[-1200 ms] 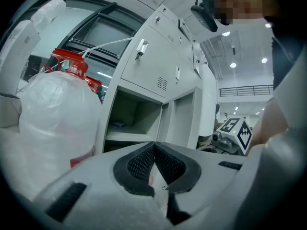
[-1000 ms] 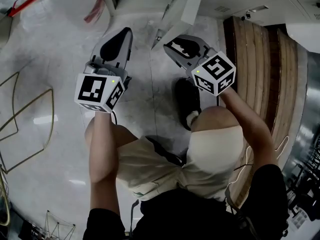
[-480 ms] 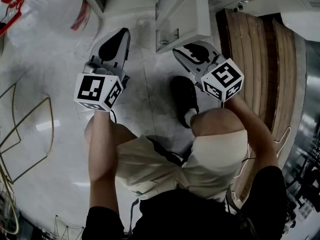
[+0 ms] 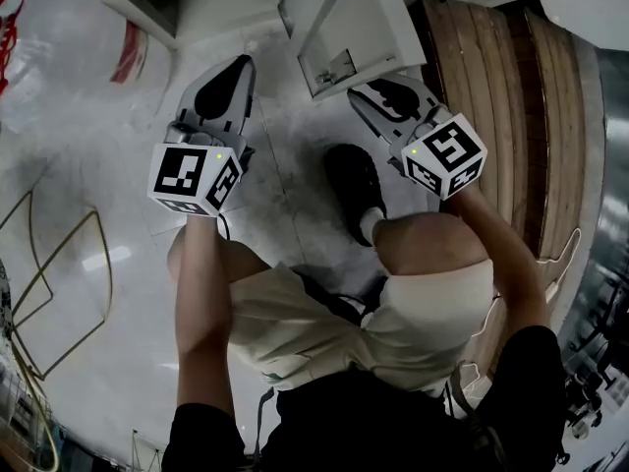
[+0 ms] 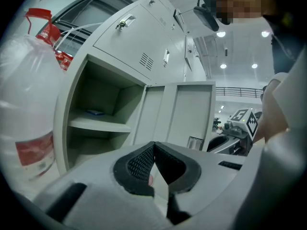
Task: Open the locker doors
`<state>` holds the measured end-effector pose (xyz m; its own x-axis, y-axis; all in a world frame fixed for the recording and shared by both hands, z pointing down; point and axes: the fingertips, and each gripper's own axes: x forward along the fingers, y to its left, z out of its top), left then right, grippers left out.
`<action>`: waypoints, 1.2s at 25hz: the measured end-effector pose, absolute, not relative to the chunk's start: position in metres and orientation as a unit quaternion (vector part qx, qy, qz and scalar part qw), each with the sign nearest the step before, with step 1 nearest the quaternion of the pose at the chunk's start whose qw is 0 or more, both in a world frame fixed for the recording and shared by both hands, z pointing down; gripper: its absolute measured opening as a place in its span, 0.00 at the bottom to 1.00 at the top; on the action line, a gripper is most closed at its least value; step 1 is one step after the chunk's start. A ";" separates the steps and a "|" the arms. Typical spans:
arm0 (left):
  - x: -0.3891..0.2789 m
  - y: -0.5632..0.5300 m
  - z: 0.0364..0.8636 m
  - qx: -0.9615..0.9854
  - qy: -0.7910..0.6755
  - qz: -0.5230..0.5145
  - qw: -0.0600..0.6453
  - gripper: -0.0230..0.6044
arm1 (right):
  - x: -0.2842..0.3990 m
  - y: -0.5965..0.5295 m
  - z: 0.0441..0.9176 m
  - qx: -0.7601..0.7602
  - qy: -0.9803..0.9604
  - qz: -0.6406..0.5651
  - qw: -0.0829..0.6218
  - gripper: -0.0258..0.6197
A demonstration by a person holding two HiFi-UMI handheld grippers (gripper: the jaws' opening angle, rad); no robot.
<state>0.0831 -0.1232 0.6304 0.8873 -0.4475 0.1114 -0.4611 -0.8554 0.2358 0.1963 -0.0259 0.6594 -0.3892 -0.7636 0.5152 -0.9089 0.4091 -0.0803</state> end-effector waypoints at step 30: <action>0.124 -0.122 0.641 0.970 -0.212 0.051 0.106 0.07 | 0.262 -0.019 0.656 0.555 -0.791 0.172 0.190 0.08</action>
<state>0.1240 -0.1220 0.6409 0.9051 -0.4000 0.1445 -0.4217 -0.8880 0.1835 0.2624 -0.0187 0.6559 -0.3118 -0.8125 0.4926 -0.9437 0.3249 -0.0615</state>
